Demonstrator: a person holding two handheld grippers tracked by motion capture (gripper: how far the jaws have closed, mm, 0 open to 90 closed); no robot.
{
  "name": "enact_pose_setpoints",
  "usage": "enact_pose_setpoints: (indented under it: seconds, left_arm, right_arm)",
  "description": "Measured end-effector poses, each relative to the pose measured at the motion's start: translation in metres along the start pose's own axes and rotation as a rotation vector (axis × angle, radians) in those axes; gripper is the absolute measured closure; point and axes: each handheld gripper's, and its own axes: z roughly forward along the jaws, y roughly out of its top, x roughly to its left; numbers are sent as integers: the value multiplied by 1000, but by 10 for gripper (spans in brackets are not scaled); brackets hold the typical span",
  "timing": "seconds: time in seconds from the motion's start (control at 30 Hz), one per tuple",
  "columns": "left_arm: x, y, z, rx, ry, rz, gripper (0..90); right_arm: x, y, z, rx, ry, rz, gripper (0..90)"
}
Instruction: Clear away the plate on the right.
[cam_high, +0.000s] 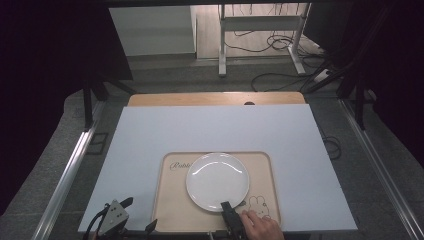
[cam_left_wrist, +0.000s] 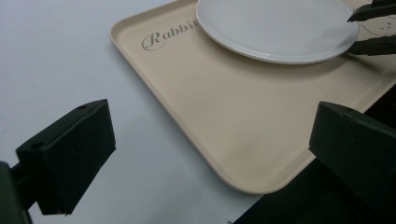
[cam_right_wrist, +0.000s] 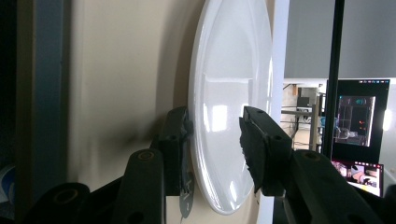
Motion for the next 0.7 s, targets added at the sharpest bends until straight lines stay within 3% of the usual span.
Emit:
enact_pose_setpoints:
  seconds: [0.37, 0.7]
  left_arm:
    - [0, 0, 0, -1, 0, -2, 0]
    - [0, 0, 0, -2, 1, -3, 0]
  right_arm:
    - [-5, 0, -10, -24, -13, 23, 590]
    - [-16, -11, -10, -28, 2, 120, 543]
